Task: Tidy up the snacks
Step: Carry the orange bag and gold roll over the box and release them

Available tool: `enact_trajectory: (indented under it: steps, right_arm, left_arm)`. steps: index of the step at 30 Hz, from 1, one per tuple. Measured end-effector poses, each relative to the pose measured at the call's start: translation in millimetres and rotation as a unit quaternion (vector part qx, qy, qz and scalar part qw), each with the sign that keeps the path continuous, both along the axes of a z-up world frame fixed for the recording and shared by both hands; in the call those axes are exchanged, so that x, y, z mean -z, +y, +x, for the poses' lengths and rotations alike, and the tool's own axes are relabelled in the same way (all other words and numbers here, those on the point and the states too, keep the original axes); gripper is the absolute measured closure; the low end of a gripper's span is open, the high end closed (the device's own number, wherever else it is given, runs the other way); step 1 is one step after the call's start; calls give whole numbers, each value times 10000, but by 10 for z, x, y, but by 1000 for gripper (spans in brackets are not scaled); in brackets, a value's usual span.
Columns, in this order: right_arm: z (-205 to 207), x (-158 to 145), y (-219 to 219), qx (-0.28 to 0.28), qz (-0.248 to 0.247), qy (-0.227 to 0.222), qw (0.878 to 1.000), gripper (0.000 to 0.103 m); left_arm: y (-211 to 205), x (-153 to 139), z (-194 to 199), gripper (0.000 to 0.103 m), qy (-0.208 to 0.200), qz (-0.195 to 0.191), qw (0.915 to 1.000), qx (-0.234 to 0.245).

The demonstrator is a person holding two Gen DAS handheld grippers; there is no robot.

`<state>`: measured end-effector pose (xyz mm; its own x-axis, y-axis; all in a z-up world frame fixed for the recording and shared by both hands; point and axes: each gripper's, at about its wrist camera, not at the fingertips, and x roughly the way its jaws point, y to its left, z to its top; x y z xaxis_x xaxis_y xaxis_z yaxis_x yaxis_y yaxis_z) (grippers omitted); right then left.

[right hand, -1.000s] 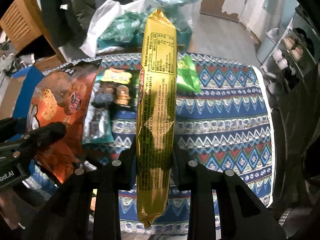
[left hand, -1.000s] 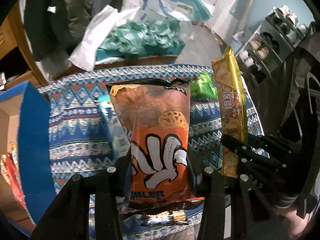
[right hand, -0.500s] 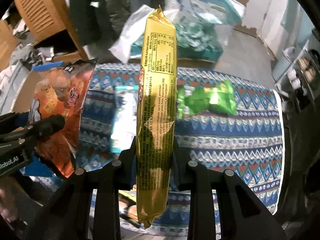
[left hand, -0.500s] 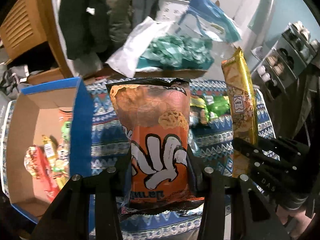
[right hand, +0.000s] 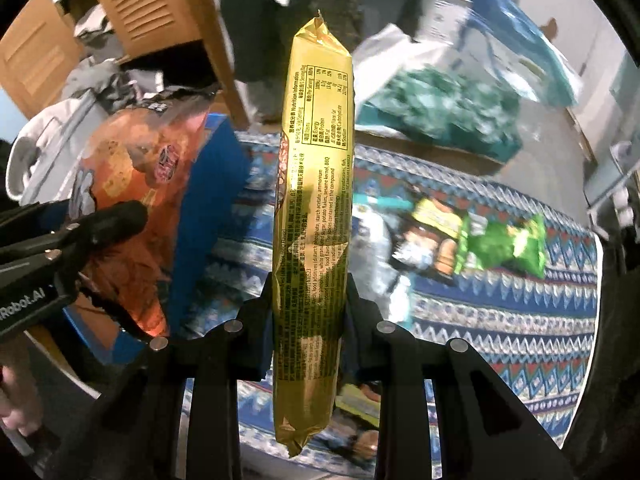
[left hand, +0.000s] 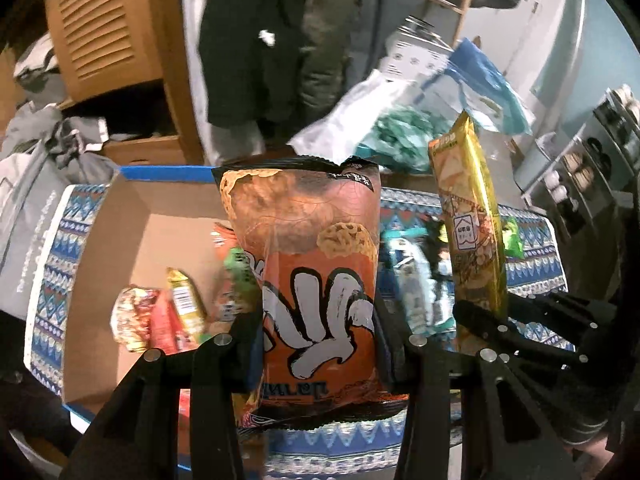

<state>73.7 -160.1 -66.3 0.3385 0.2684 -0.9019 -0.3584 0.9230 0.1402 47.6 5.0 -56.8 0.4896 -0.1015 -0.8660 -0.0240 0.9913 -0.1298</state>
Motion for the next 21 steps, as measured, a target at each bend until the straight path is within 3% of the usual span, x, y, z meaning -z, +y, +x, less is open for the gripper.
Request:
enact_trajectory:
  steps: [16,21]
  right_arm:
    - [139,-48,1170,-730,148,170,9971,77]
    - [150,-29,1465,-908,181,230,9954,77]
  left_arm:
    - [914,54,-142,58,-68,278,9964,-798]
    - [1258,105,-182,58,-21,179,9935,-1127]
